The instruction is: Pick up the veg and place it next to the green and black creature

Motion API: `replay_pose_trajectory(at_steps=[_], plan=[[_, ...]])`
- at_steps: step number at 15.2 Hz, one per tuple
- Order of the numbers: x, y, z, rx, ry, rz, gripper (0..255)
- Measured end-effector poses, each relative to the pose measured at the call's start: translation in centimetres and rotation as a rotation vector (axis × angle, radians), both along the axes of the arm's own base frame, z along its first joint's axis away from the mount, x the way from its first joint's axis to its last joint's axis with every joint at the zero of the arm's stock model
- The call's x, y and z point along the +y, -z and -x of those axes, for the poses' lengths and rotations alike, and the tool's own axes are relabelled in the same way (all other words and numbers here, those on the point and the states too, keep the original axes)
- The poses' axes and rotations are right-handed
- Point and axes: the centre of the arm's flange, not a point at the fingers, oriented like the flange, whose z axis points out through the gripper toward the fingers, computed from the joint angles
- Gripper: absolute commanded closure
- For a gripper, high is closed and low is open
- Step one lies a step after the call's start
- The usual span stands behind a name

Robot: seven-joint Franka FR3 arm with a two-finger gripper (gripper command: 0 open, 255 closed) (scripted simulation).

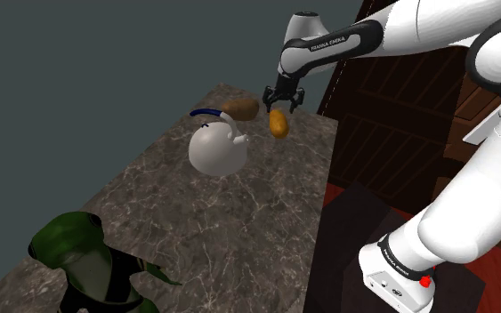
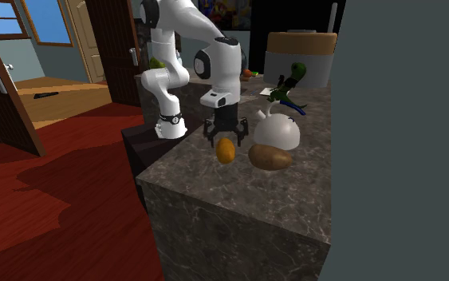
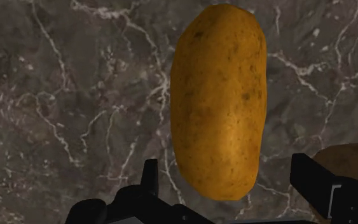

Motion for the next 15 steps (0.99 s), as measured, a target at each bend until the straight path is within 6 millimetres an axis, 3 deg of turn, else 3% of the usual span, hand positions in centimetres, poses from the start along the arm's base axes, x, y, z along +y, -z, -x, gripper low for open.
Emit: replay_pose_trajectory(at_steps=[6, 12, 13, 15], plan=[[-0.1, 3.1, -0.2, 0.000, 0.002, 0.000, 0], [-0.1, 3.5, -0.2, -0.001, 0.003, 0.000, 0], [-0.1, 3.5, -0.2, -0.001, 0.003, 0.000, 255], [-0.1, 3.5, -0.2, -0.001, 0.003, 0.000, 255]])
